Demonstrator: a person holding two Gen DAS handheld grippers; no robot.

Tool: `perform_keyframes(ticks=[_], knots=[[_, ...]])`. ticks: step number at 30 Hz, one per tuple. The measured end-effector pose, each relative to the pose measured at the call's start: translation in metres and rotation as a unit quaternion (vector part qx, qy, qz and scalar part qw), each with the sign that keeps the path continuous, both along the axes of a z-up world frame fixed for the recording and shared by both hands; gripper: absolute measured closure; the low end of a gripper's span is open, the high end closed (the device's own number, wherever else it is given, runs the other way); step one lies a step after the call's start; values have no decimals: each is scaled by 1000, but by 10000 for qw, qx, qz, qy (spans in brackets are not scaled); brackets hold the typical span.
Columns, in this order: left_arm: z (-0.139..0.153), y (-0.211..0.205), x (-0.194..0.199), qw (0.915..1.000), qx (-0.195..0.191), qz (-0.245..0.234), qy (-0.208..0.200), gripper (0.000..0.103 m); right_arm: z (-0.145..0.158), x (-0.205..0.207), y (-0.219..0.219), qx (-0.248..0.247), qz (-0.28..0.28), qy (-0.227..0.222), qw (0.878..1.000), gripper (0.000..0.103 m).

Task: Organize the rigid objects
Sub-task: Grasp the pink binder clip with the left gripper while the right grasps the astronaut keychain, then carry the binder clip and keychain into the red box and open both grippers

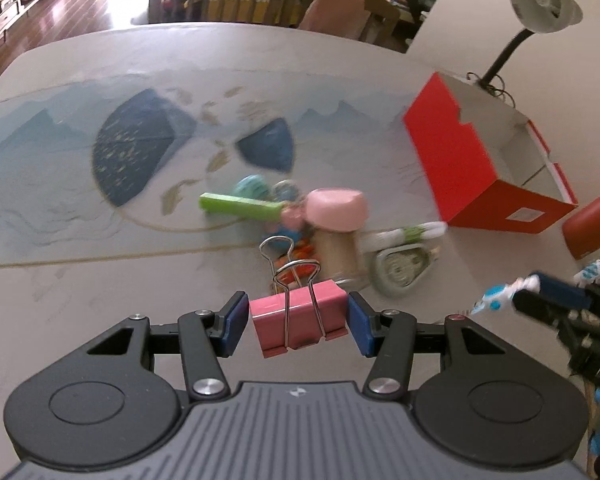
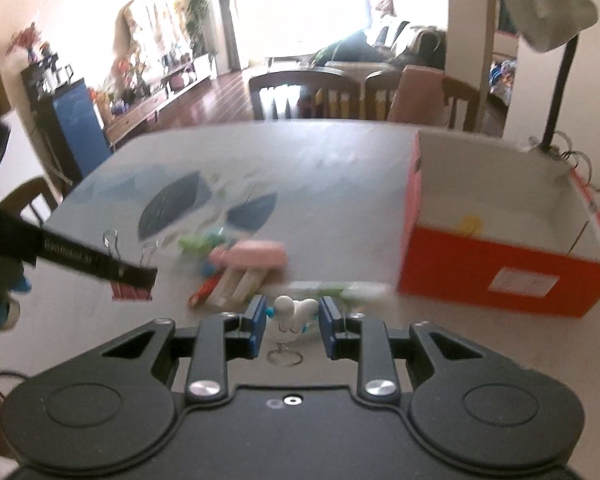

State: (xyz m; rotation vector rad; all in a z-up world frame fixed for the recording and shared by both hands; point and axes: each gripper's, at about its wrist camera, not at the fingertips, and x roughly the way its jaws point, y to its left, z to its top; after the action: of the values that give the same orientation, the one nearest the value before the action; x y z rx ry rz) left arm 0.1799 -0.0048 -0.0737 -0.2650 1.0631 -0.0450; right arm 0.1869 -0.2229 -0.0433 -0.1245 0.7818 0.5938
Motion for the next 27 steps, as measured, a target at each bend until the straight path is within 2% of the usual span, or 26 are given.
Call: perform_keyframes(ticks=[8, 13, 21, 27], knots=[[24, -48, 37, 9995, 6, -271, -152, 50, 36, 55, -39, 163, -189, -461, 9986, 75], [36, -80, 66, 9987, 33, -457, -226, 50, 47, 92, -64, 259, -354, -692, 9966, 75], [46, -137, 115, 9967, 125, -764, -255, 50, 43, 147, -101, 288, -601, -799, 9946, 75], [46, -177, 155, 9947, 285, -964, -236, 50, 23, 180, -125, 208, -735, -581, 9954, 75]])
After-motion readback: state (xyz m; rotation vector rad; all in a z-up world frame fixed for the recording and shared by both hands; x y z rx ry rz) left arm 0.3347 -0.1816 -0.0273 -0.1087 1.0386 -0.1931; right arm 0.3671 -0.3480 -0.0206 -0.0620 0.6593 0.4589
